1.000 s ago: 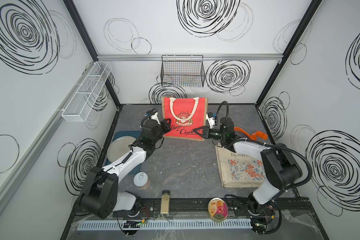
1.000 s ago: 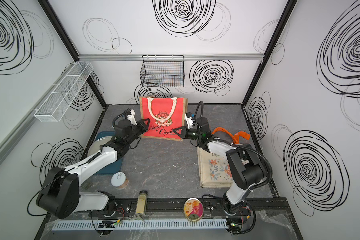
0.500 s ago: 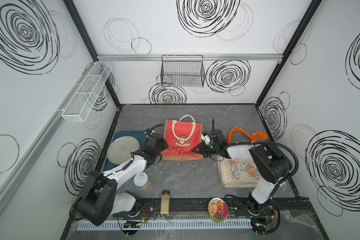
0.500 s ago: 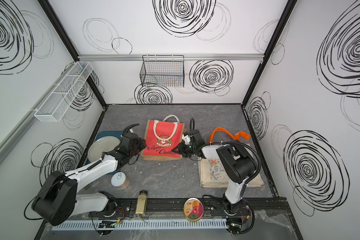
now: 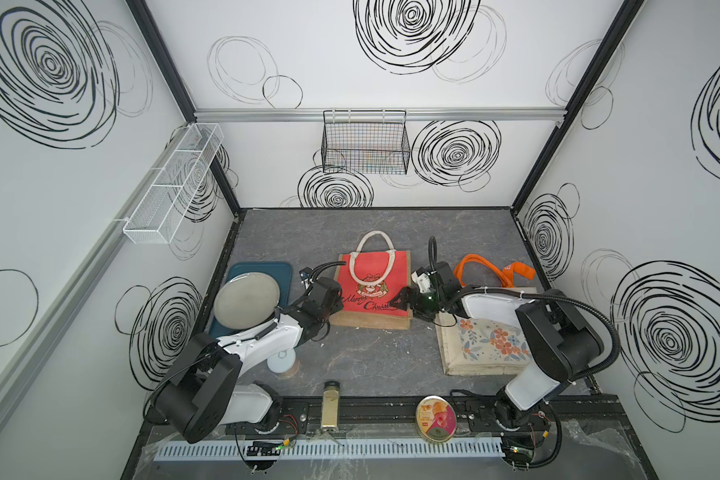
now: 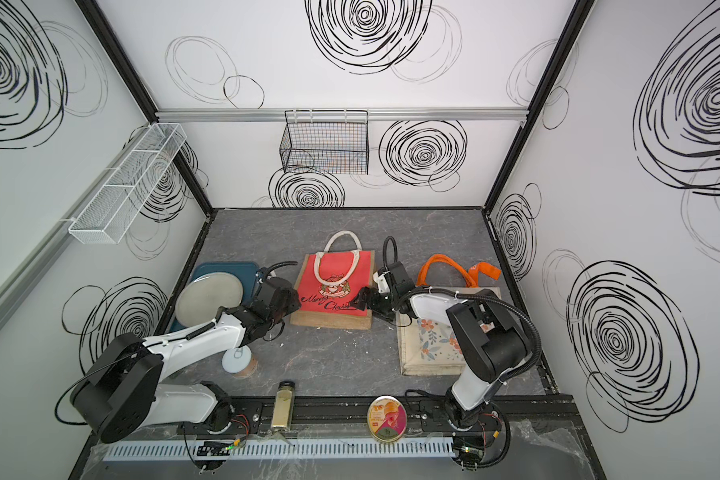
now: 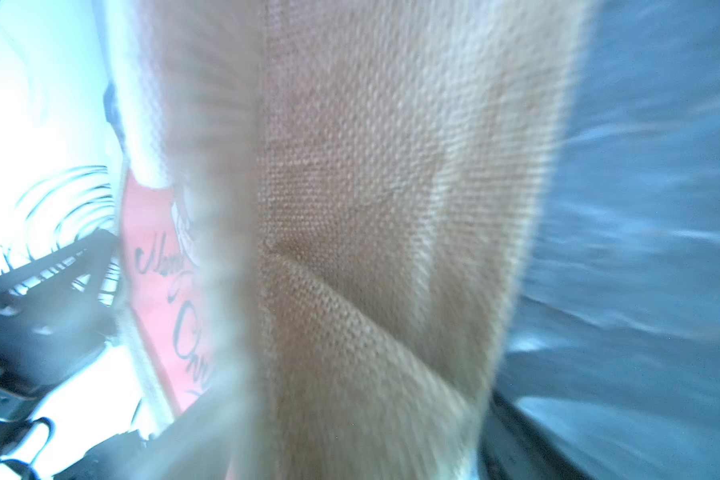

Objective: Put away the canvas bag
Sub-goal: Place the canvas bag at the center of the board, then press the canvas bag at the center of the board.

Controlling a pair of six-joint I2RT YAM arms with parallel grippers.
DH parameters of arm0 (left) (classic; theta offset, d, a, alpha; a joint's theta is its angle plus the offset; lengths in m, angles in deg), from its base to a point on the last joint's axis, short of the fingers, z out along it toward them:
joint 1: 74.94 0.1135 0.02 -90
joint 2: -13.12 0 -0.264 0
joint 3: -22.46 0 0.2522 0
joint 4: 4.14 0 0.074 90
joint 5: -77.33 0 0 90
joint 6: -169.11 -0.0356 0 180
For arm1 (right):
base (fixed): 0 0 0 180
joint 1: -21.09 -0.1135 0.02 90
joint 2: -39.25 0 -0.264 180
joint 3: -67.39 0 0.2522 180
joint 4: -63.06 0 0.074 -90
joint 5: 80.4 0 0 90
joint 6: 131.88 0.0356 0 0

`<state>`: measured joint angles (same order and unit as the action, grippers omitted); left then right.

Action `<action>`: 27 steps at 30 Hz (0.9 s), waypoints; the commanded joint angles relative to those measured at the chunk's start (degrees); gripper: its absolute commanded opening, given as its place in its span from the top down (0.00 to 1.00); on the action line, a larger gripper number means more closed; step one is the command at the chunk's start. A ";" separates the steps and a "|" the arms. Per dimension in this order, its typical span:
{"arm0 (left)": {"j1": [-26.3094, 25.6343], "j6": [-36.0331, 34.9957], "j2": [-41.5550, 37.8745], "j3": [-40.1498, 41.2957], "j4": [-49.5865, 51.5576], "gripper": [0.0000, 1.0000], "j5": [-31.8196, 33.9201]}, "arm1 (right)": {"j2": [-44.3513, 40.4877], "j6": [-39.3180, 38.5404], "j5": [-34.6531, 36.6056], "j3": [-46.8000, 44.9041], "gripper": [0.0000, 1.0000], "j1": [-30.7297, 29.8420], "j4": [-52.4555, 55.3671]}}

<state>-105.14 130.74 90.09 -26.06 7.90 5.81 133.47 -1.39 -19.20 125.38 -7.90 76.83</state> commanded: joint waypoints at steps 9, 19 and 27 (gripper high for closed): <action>1.40 -4.95 8.97 -5.79 -4.58 0.45 -1.48 | 1.39 -8.15 12.68 6.67 0.12 -0.64 9.22; -8.46 8.31 1.09 9.27 -5.77 0.73 9.67 | 4.81 -2.59 27.92 2.10 0.23 -10.12 5.11; -6.23 4.50 -1.78 7.64 -7.09 0.47 9.56 | -3.92 -4.53 37.78 4.28 0.14 -13.92 9.54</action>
<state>-113.09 136.80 90.90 -16.23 2.66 13.39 134.28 -5.87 10.92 129.33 -19.77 81.51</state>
